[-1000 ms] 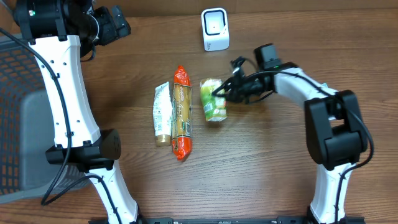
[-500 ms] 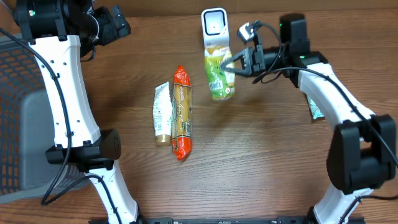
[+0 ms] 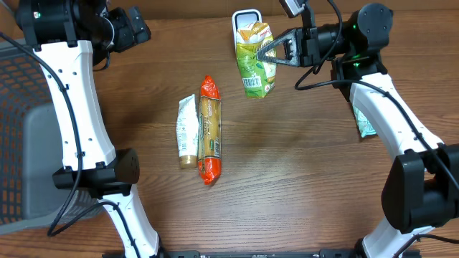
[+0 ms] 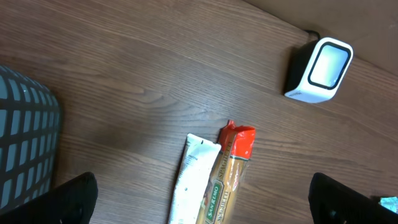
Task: Scan the item barcode
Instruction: 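Hold the green carton up to the white scanner with the right gripper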
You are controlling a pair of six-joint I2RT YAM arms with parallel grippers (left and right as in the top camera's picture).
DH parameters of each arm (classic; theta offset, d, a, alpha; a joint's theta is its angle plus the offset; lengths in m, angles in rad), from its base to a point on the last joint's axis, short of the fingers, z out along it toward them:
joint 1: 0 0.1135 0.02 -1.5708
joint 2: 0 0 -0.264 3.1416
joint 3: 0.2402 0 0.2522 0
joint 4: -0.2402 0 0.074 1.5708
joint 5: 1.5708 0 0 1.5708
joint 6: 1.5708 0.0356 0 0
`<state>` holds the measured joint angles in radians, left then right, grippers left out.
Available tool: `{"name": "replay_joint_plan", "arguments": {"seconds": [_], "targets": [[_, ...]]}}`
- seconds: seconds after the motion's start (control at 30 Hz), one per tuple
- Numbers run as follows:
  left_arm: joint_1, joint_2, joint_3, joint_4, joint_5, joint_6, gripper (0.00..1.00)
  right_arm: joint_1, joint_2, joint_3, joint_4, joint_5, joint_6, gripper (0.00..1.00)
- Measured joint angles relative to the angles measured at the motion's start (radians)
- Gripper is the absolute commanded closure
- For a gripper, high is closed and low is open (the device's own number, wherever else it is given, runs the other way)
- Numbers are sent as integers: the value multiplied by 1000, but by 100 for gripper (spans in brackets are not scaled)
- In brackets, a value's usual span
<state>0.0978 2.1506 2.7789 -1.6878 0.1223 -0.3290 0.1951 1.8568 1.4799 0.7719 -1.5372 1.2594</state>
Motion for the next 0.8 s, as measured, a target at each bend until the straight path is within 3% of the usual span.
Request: {"name": "replay_joint_plan", "arguments": {"seconds": [0.2,0.4,0.6,0.8], "targets": [[0,0,0,0,0,0,1,0,-3,0,-61,0,56,96],[0,0,0,0,0,0,0,1,2,0,-293,8,-65,96],[0,0,0,0,0,0,0,2,10,5,-742,131,-358,96],[0,0,-2,0,0,0,1,2,21,24,-1321,438,-759,96]]}}
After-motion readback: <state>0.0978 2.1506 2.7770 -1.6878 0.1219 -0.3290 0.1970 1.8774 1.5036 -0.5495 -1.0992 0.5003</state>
